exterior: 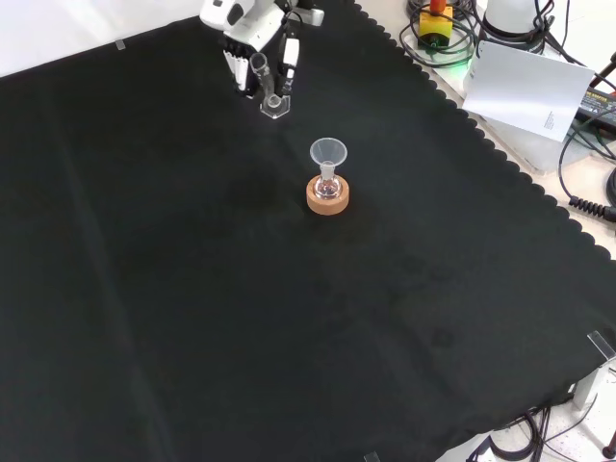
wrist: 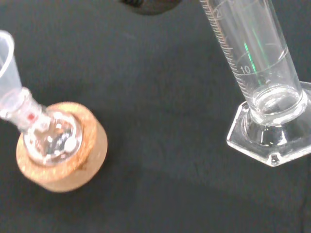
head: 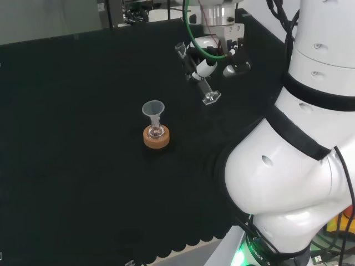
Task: Put the graduated cylinder back on the table.
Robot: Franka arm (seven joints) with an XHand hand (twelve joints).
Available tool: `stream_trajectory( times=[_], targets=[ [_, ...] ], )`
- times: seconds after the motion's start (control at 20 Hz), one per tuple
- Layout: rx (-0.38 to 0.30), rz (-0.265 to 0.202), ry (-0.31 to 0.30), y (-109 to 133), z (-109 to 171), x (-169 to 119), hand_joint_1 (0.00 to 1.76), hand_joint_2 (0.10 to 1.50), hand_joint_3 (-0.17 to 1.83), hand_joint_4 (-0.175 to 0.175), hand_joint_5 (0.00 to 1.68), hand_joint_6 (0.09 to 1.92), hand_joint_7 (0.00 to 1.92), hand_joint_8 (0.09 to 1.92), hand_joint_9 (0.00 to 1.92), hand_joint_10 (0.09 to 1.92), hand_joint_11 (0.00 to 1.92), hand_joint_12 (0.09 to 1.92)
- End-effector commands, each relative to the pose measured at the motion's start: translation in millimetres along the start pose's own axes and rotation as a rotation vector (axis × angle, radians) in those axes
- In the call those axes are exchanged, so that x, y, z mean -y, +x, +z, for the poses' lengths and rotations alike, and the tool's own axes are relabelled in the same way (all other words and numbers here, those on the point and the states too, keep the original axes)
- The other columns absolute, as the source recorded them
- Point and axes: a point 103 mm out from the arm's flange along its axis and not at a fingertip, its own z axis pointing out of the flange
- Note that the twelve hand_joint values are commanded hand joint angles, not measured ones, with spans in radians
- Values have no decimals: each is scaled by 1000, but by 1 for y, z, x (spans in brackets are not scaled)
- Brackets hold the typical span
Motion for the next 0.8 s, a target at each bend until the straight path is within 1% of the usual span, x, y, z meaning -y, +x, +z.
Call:
stream_trajectory(
  times=[0.05, 0.25, 0.55, 0.65, 0.7, 0.8],
  targets=[
    [-49, -4, -93, -20, 3, -5, 1252, 1127, 0, -175, 936, 1043, 978, 1040, 1482, 87, 1328, 749],
    [-80, -13, -151, -29, 10, -13, 1252, 1127, 0, -175, 936, 1043, 977, 1040, 1481, 87, 1328, 748],
    [-169, -41, -247, -43, 29, -36, 1251, 1128, 0, -175, 935, 1045, 976, 1042, 1480, 87, 1327, 746],
    [-190, -50, -243, -45, 35, -45, 1251, 1128, 0, -175, 935, 1045, 976, 1042, 1480, 87, 1327, 745],
    [-198, -48, -255, -46, 38, -49, 1251, 1128, 0, -175, 934, 1045, 976, 1043, 1479, 87, 1326, 745],
    [-226, -54, -261, -49, 41, -57, 1251, 1128, 0, -175, 934, 1046, 975, 1043, 1477, 87, 1324, 744]
  ],
)
